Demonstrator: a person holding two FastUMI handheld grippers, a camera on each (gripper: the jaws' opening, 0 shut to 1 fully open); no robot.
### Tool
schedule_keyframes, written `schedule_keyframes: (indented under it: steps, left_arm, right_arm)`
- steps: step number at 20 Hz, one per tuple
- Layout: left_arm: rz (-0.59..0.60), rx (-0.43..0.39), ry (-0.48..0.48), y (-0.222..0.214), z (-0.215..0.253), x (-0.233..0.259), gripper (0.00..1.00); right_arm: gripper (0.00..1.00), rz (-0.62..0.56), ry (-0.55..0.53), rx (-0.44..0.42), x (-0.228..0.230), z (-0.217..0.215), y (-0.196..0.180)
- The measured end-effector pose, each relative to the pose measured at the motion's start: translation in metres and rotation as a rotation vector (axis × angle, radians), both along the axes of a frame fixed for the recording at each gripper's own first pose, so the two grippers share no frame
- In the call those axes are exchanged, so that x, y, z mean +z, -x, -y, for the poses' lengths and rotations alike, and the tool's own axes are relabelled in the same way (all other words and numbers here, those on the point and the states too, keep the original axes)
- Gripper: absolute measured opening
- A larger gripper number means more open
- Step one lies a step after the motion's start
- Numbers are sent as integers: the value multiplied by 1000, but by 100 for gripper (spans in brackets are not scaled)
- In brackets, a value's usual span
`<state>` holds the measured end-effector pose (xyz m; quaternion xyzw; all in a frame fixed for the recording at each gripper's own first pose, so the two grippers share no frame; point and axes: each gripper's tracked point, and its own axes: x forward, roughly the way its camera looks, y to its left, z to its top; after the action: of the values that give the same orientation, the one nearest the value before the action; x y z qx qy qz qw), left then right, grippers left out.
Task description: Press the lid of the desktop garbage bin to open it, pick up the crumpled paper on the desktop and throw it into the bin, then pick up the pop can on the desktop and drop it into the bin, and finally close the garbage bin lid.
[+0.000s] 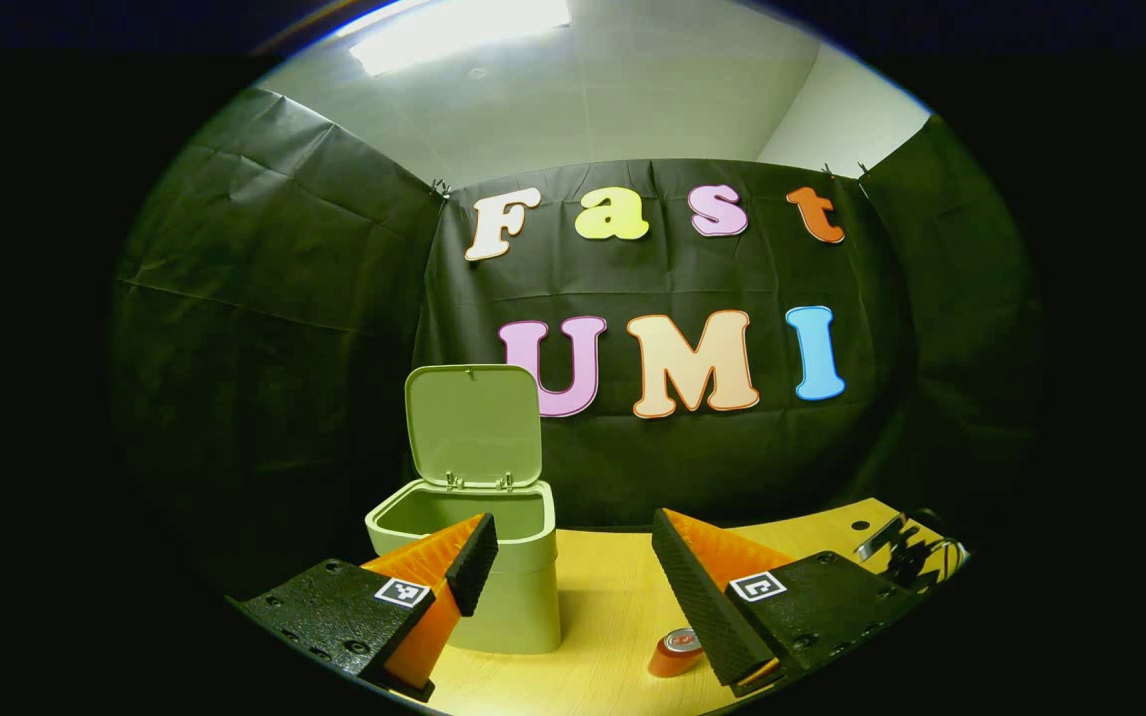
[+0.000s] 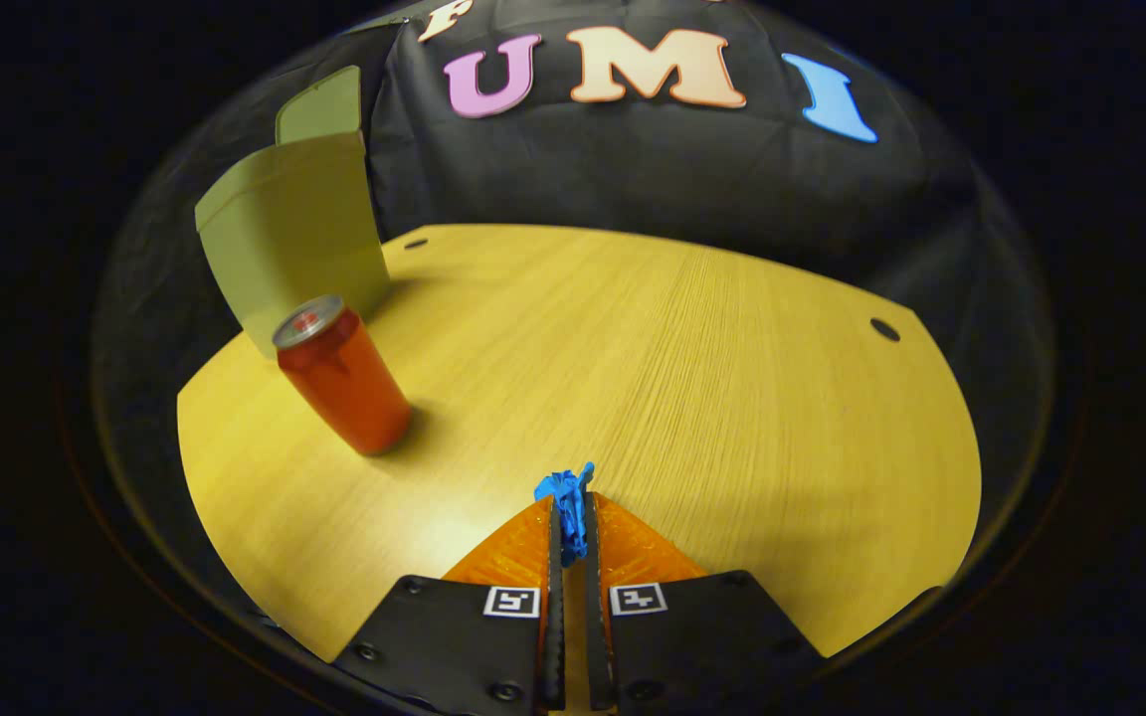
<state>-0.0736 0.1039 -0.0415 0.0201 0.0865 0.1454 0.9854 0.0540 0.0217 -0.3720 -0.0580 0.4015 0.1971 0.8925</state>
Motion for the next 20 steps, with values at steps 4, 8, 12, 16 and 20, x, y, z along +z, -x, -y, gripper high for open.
schedule_keyframes:
  steps: [4,8,12,16,20]
  left_arm:
    - [6,-55,20,-10,-19,-7,98]
    - [20,-110,63,-19,-41,-11,93]
    - [17,-142,77,-19,-68,-20,98]
    - [7,-161,85,-17,-94,-29,93]
    - [-16,-153,106,-5,-122,-42,98]
  right_arm:
    - [11,190,-89,-41,96,-38,-28]
    - [11,365,-129,-41,178,-87,-46]
    - [11,483,-145,-23,228,-134,-52]
    - [11,535,-206,-26,266,-179,-60]
    - [11,560,-315,-5,295,-233,-62]
